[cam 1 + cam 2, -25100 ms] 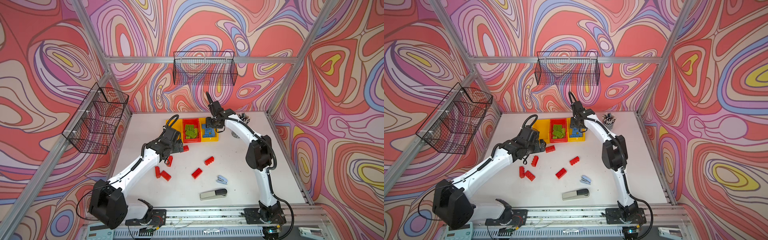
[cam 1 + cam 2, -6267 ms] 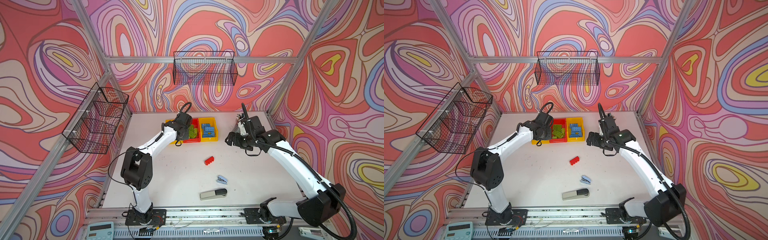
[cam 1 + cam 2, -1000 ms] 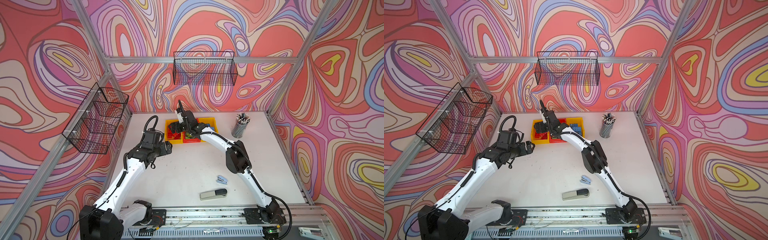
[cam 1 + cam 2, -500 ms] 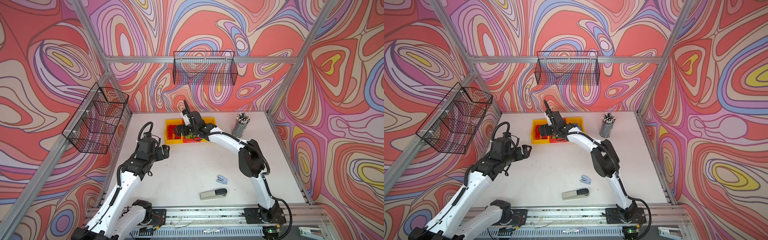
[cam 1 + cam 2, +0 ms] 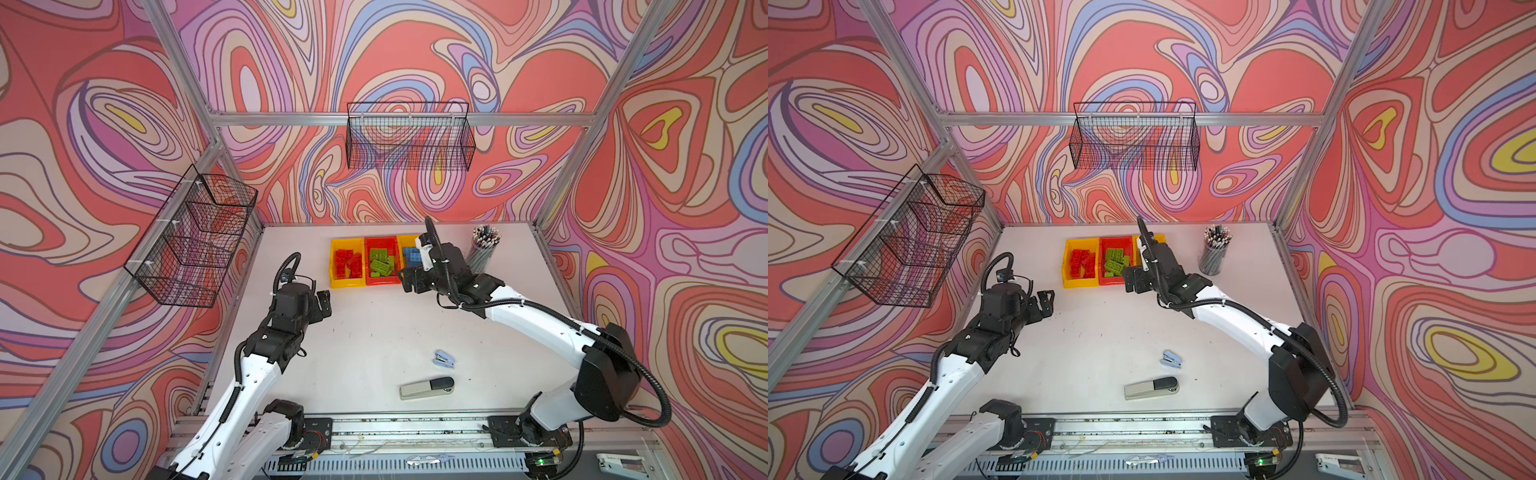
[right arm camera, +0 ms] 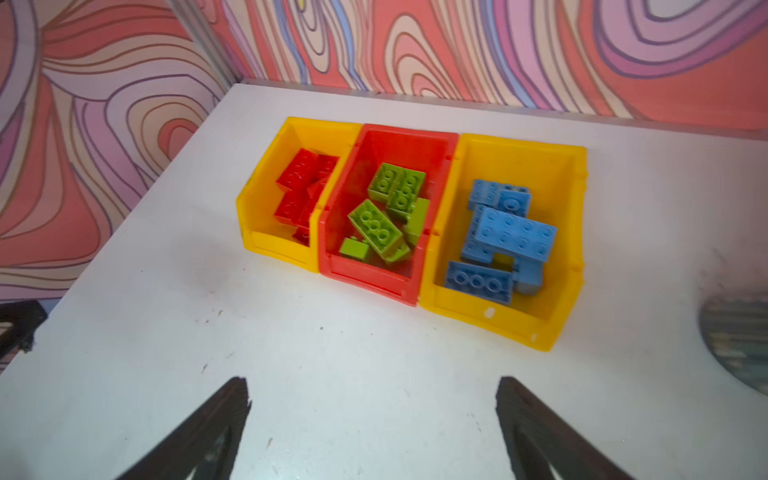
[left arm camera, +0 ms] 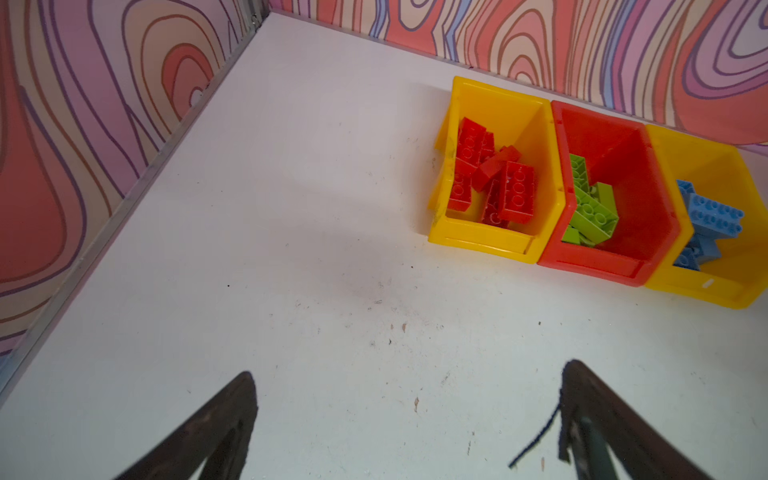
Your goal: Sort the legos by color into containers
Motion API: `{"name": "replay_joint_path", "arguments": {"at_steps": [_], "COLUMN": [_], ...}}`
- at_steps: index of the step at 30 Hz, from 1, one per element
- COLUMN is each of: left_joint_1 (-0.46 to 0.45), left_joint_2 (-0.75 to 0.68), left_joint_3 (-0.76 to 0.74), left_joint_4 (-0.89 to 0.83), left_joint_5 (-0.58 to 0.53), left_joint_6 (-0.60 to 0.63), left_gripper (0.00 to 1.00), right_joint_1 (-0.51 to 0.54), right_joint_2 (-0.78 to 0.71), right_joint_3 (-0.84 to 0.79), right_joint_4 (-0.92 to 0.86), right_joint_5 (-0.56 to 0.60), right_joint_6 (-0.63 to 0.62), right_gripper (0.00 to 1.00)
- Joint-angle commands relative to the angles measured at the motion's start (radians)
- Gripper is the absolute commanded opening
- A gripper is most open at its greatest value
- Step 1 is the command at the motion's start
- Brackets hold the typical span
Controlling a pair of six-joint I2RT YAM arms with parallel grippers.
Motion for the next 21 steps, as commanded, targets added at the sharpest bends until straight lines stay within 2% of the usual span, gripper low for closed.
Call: {"name": "replay_joint_path", "arguments": {"at_steps": [1,3,5,7,9,13,17,21], "left_joint_1": [0.004,0.004,0.004,0.004,0.004,0.004,0.004,0.005], "left_joint_2": [0.017,0.037,0.061,0.089,0.123,0.195,0.239,0.243], "left_joint_3": [-0.030,-0.045,-0.054,-0.059,-0.068,-0.074,-0.100,-0.132], "left_joint_4": [0.052,0.091,0.116,0.134,0.146,0.238,0.315,0.409], "left_joint_5": [-0.136,-0.162,-0.185,-0.217,-0.240,-0.247,-0.289,-0.301], "left_joint_6": [-0.002,0.013,0.027,0.030,0.037,0.058,0.066,0.136], "left_gripper": [1.00,1.00,1.00,1.00,1.00,1.00,1.00,1.00], "right_joint_1": [-0.128,-0.195,-0.219,-0.243,-0.288,-0.367,-0.406,-0.486], "right_joint_2": [-0.089,-0.160,-0.209,-0.219,-0.212,-0.258,-0.295,-0.292], "right_joint_3": [-0.098,-0.176,-0.229,-0.257,-0.281,-0.389,-0.477,-0.542], "right_joint_4": [-0.052,-0.043,-0.037,-0.040,-0.043,0.073,0.186,0.344], "right_joint_5": [0.017,0.031,0.107,0.155,0.151,0.125,0.239,0.272], "right_joint_6": [0.095,0.114,0.104,0.075,0.060,0.071,0.005,-0.025], "right_gripper": [0.98,0.98,0.98,0.98,0.98,0.98,0.98,0.98]}}
